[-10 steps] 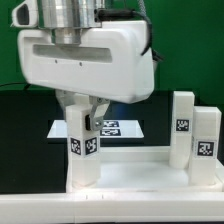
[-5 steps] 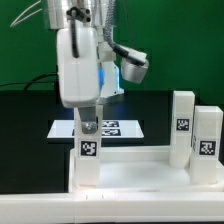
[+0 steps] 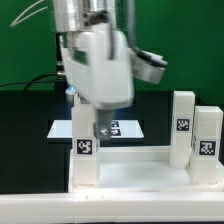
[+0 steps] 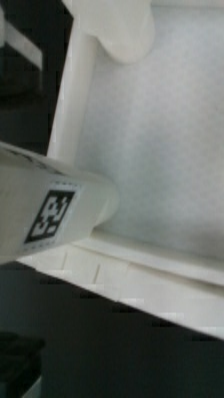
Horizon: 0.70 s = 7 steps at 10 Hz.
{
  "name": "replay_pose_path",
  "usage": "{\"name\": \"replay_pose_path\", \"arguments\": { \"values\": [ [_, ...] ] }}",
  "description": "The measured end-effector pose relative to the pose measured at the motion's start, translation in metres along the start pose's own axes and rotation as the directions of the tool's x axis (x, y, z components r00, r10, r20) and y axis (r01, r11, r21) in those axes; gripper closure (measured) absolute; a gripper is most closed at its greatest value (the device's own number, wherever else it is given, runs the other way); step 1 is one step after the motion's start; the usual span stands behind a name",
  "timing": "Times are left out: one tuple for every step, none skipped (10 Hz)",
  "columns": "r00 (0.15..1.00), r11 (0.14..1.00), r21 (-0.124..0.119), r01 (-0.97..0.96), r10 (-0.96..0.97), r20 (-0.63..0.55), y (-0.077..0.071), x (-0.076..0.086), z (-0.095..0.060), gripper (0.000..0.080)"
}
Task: Assemble desk
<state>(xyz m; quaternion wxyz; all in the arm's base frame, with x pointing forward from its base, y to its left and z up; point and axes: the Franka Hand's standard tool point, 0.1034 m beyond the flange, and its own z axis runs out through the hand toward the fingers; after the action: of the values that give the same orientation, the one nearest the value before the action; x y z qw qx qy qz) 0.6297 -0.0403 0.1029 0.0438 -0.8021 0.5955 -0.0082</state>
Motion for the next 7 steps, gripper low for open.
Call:
{"name": "replay_pose_path", "arguments": {
  "values": [
    [0.992, 0.992, 0.003, 0.128, -0.128, -0.003, 0.0044, -0.0002, 0.0019, 0.0155],
    [0.984, 0.984, 0.002, 0.176, -0.176, -0.004, 0.0049, 0.0008, 0.002, 0.0155],
    [0.969, 0.969, 0.001, 0.246, -0.246, -0.005, 0.005, 0.001, 0.0021, 0.0151],
    [0.952, 0.952, -0.001, 0.306, -0.306, -0.005, 0.0053, 0.0013, 0.0024, 0.015],
    [0.907, 0.907, -0.005, 0.42, -0.42, -0.006, 0.0059, 0.0023, 0.0025, 0.015],
    [0.816, 0.815, -0.03, 0.579, -0.579, 0.006, 0.0074, 0.0033, 0.0015, 0.015],
    [0.775, 0.774, -0.026, 0.632, -0.632, 0.003, 0.0035, 0.0037, -0.0014, 0.015]
  ]
}}
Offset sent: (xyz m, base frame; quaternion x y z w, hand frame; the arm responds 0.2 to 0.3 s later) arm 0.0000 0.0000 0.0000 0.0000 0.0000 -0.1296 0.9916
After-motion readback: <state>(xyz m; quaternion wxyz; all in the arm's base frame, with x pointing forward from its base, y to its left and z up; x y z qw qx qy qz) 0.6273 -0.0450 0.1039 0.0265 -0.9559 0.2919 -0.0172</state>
